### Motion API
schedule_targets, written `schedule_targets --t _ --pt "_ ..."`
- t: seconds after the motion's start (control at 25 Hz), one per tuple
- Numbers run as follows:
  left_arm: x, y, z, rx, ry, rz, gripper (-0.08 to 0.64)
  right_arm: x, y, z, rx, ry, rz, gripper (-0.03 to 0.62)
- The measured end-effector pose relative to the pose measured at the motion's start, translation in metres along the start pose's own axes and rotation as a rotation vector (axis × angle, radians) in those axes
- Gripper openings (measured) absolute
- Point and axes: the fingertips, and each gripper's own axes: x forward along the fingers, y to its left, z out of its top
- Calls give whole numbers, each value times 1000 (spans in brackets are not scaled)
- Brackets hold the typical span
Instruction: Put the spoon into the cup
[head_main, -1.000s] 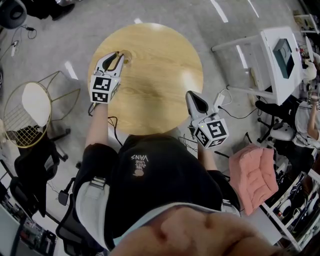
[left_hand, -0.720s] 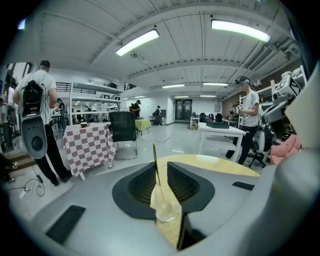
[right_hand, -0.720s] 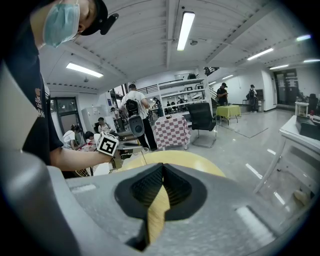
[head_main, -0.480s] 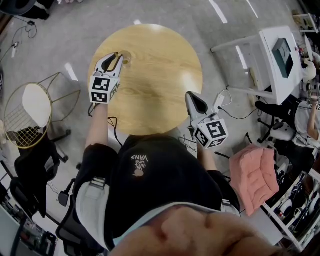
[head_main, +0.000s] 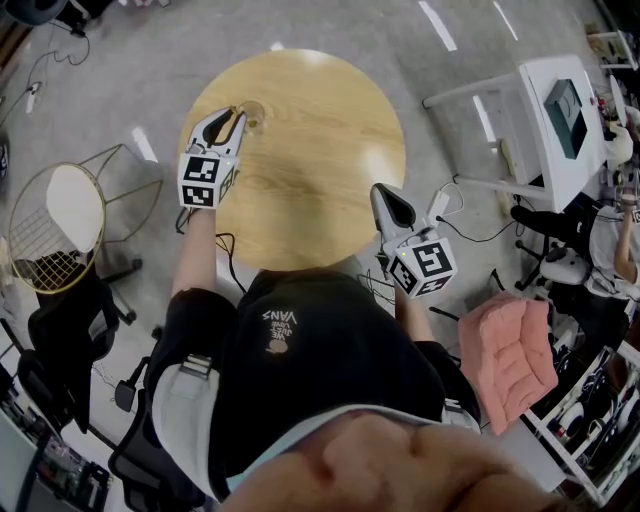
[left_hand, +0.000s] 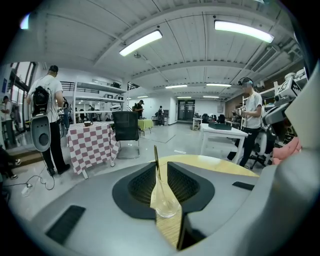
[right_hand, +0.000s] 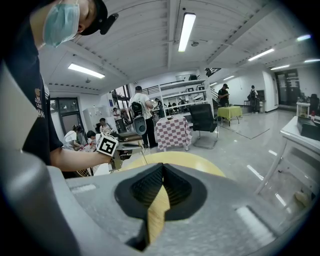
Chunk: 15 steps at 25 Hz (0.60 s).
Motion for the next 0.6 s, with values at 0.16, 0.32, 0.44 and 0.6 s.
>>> schedule_targets --t 0.16,0.32,0.44,0.6 --pt "-5 0 0 -1 -2 11 83 0 1 -1 -5 0 11 -2" --pt "-11 1 1 -14 -7 26 83 0 3 3 -14 -3 28 -2" --pt "-16 0 0 -19 -8 34 83 0 3 4 -18 -4 38 -2" --pt "-19 -4 2 -16 -13 47 81 -1 0 5 -23 -5 50 -2"
